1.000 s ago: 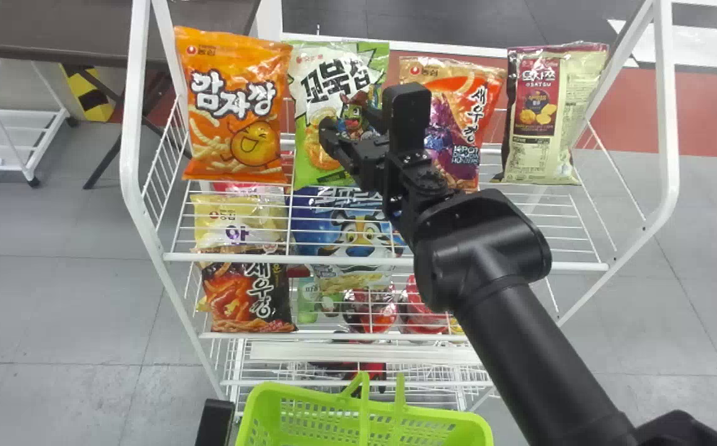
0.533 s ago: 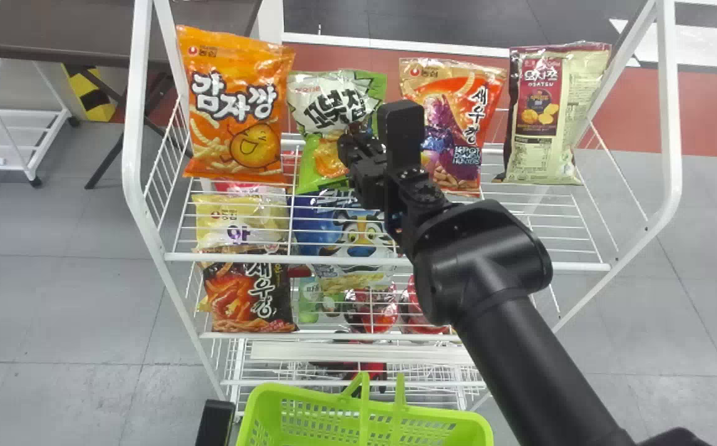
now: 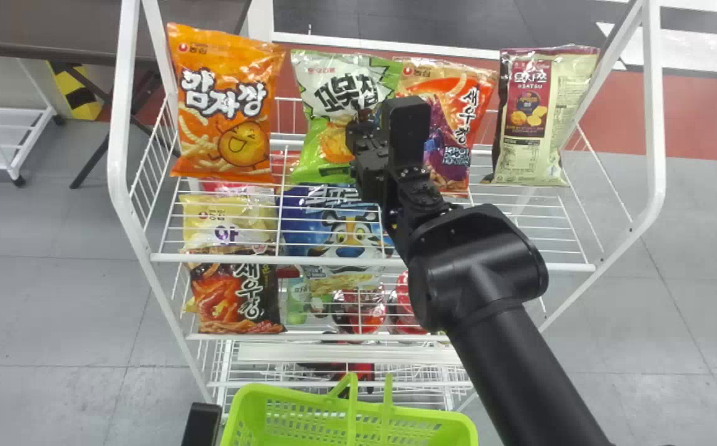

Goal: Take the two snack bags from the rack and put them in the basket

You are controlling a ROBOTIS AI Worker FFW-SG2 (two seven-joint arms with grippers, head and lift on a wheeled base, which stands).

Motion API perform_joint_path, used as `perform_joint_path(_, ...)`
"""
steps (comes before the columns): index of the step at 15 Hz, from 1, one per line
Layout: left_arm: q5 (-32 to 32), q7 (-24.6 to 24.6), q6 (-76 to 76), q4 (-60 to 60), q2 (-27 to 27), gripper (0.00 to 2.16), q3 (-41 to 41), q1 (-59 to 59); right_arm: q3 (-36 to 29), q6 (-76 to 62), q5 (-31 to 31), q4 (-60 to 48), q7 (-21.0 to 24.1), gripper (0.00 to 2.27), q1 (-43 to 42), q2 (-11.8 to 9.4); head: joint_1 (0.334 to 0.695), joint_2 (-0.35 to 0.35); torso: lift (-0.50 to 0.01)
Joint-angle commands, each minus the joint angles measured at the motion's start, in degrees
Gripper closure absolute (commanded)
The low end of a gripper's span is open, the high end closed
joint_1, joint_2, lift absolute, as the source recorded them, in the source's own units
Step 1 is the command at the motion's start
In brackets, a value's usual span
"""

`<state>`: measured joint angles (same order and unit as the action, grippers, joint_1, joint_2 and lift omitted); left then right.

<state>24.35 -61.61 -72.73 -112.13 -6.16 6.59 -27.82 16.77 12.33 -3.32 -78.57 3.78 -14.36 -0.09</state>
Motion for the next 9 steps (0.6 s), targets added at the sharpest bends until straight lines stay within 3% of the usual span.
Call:
perform_joint_path(1, 0.0, 0.1, 0.0, -0.1, 0.0, 2.14, 0.0, 0.0, -0.5, -0.9, -2.0, -4.8, -0.1, 2.24, 2.5, 0.1, 0.695, -0.147, -0.011)
perform_joint_path(5, 0.0, 0.2, 0.0, -0.5, 0.0, 2.14, 0.2, 0.0, -0.7, 1.0, -8.2, -12.5, -2.1, 2.24, 5.7, -0.4, 0.695, -0.139, -0.011)
perform_joint_path(9, 0.1, 0.8, -0.2, -1.2, 0.0, 2.14, 0.0, -0.1, -0.6, 16.8, -11.7, -31.6, -1.8, 2.24, 14.1, -4.9, 0.695, -0.135, -0.011)
